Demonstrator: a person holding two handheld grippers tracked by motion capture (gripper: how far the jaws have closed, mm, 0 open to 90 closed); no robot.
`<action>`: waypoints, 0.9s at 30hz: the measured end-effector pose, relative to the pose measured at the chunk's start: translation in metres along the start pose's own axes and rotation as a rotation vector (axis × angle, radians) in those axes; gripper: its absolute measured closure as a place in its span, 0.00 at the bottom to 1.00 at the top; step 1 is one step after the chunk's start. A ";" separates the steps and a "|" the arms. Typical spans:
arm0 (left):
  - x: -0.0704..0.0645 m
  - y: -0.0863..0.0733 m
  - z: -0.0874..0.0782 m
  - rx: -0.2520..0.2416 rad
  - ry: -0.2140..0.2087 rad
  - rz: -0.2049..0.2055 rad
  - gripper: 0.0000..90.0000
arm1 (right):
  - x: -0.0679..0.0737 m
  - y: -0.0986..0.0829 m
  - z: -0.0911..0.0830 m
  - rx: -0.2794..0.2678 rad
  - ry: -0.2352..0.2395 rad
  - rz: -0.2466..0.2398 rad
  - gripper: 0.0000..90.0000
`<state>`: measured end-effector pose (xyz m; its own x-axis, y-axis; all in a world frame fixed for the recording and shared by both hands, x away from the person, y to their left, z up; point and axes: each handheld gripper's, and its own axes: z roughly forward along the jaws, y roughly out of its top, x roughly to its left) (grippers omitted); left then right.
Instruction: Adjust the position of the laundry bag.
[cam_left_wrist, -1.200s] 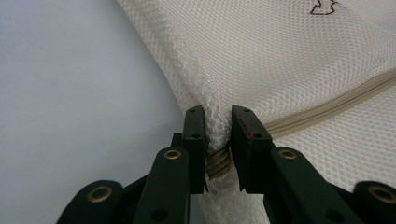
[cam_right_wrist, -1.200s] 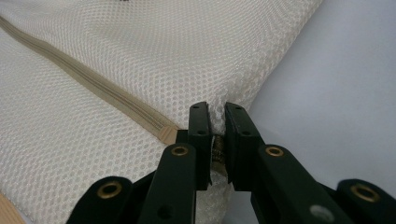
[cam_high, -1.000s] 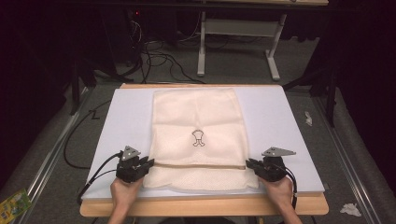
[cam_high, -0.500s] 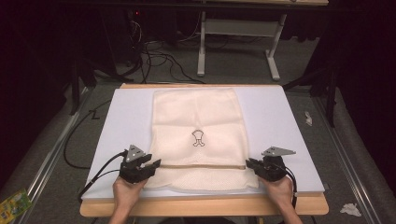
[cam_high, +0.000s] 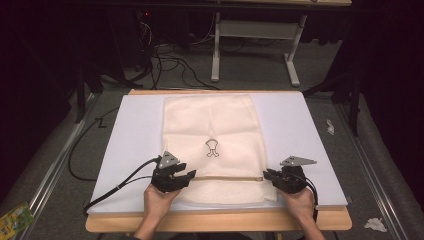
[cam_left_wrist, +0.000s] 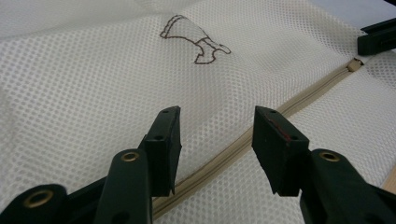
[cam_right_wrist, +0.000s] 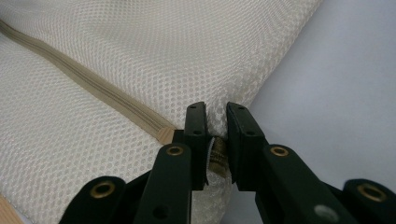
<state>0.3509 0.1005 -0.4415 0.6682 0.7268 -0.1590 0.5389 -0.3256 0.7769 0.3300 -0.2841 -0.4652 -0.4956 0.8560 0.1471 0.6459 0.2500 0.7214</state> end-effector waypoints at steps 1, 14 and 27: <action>-0.001 0.001 0.003 0.004 0.010 0.008 0.57 | -0.001 0.000 -0.001 -0.004 -0.001 0.005 0.86; -0.007 0.003 0.027 0.074 0.022 0.032 0.55 | -0.005 0.008 0.000 0.046 -0.007 0.036 0.67; -0.006 -0.004 0.042 0.134 0.041 0.044 0.56 | -0.009 0.015 0.014 0.131 0.024 0.124 0.56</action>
<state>0.3666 0.0723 -0.4691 0.6729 0.7331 -0.0991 0.5746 -0.4336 0.6941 0.3522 -0.2817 -0.4652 -0.4199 0.8734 0.2466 0.7723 0.2011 0.6026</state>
